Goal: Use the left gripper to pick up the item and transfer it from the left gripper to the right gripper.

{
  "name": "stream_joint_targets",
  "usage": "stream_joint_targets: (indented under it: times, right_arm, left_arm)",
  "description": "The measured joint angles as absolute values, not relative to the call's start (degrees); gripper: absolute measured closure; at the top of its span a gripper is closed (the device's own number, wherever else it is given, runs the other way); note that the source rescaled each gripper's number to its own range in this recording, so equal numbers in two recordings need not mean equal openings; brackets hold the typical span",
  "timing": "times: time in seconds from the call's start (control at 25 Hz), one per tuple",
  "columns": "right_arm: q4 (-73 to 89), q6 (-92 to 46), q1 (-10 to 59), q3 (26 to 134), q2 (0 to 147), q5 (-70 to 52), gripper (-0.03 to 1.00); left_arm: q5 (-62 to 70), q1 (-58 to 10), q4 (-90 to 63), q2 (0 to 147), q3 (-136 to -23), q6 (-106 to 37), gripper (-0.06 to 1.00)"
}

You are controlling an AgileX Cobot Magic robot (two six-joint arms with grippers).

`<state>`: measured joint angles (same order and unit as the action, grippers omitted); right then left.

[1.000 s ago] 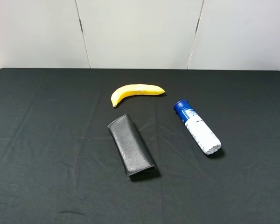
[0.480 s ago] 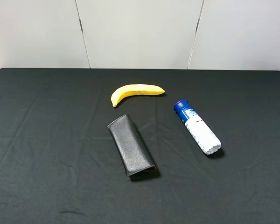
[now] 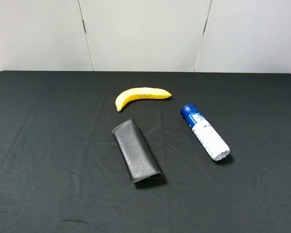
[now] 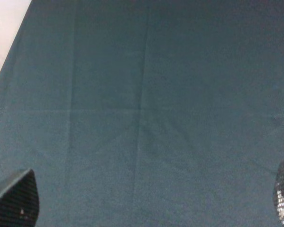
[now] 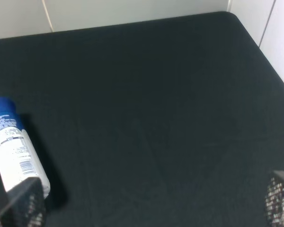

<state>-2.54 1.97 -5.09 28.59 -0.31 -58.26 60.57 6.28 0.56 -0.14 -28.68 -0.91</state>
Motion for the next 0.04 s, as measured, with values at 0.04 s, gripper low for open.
stream_joint_targets:
  times: [0.04]
  right_arm:
    - [-2.54, 1.97, -5.09, 28.59, -0.31, -58.26, -0.03]
  left_arm:
    - [60.57, 6.28, 0.56, -0.14, -28.68, -0.91, -0.05]
